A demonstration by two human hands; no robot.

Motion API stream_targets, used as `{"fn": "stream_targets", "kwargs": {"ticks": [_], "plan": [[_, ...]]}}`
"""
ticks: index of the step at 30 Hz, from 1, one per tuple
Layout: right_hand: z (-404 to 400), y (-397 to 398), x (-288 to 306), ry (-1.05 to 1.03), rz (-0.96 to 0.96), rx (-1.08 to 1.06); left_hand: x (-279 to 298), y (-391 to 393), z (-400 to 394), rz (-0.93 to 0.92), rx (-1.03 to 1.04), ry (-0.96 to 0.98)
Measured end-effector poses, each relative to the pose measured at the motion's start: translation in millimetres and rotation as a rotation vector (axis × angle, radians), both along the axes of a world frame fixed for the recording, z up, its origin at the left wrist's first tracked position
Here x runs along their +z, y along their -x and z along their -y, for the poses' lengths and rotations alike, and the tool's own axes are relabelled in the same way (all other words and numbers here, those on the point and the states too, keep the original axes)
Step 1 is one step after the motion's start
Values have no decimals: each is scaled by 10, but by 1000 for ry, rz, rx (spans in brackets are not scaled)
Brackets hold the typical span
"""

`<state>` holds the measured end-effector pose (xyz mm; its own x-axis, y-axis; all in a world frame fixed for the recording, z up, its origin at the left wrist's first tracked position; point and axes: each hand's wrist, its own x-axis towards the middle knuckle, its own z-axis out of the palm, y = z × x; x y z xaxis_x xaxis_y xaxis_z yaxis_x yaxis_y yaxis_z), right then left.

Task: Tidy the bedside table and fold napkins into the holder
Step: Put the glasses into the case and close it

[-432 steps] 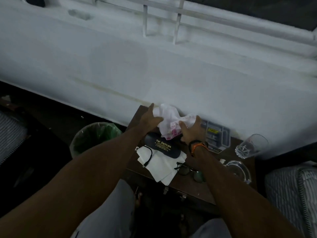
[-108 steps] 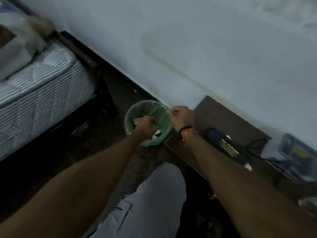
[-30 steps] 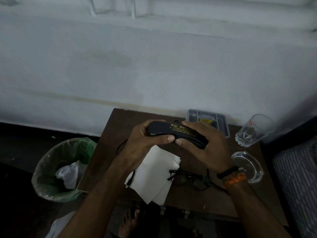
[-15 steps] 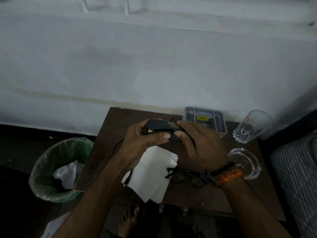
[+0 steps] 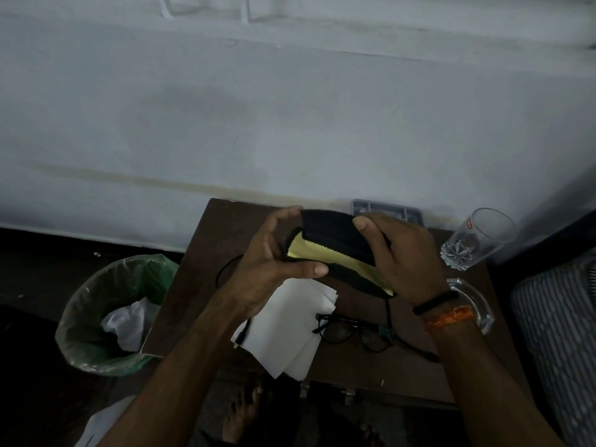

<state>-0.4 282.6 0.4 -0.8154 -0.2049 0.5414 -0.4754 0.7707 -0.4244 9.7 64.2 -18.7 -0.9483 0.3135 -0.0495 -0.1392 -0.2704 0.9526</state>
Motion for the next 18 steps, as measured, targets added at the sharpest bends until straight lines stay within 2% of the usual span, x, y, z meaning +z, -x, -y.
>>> {"fn": "stream_targets", "kwargs": {"ticks": [7,14,18], "plan": [[-12,3,43,338,147,-38,40,-19,13,-47,-108,-25],[-1,18,77,578,249,-81,39,-2,61,-50,-143,95],[-12,49,117,784,403,-145,19,-9,64,-69,-187,153]]}}
